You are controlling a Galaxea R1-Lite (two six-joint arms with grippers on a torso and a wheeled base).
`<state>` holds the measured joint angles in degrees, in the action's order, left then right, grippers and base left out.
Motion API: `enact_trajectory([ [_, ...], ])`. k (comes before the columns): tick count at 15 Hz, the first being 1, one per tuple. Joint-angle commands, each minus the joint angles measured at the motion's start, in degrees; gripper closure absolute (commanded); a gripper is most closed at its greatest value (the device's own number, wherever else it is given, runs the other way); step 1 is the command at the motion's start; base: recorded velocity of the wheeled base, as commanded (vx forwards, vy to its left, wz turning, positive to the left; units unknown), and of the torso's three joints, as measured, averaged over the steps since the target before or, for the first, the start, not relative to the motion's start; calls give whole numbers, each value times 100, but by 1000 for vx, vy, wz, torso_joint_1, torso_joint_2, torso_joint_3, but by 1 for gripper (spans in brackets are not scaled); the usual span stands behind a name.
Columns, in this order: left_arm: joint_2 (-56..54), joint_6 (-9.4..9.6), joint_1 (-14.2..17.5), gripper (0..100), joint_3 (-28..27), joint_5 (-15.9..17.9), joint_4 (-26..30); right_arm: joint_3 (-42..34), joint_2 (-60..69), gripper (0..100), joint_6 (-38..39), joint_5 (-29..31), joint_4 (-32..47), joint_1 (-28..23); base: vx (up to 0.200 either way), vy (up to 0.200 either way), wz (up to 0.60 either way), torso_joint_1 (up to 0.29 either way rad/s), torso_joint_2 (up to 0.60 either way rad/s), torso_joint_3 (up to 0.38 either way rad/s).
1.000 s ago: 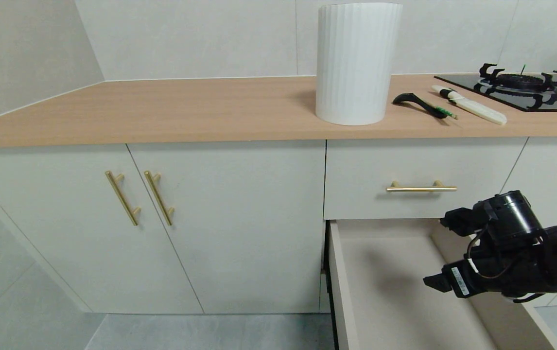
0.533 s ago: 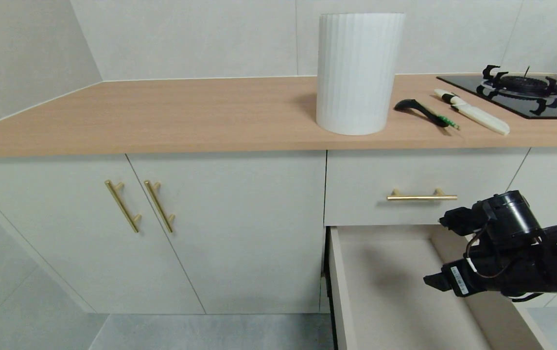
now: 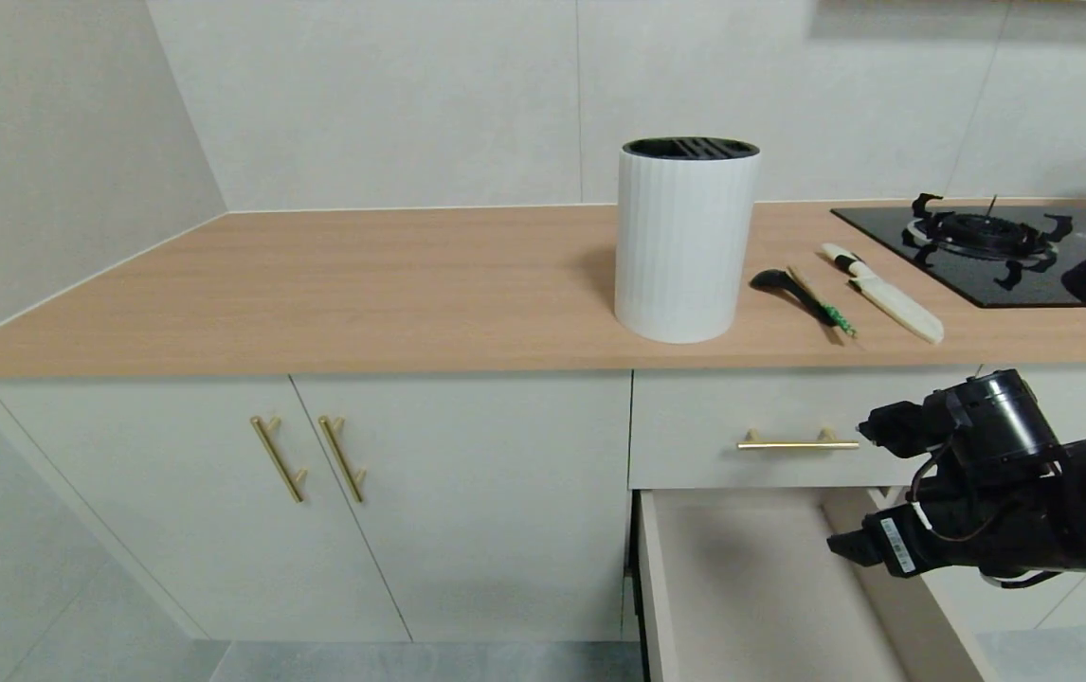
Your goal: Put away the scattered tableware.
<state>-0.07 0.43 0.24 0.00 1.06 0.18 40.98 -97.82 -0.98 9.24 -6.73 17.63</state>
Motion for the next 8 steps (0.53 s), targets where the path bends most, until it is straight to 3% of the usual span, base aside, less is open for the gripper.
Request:
enact_trajectory([
  [1, 7, 1, 2, 0, 0, -1, -1, -3, -9, 0, 1, -1, -4, 4, 0, 0, 0, 188, -466, -286],
  [8, 7, 1, 2, 0, 0, -1, -1, -38, 52, 0, 1, -1, -311, 13, 0, 0, 0, 186, -437, -258],
])
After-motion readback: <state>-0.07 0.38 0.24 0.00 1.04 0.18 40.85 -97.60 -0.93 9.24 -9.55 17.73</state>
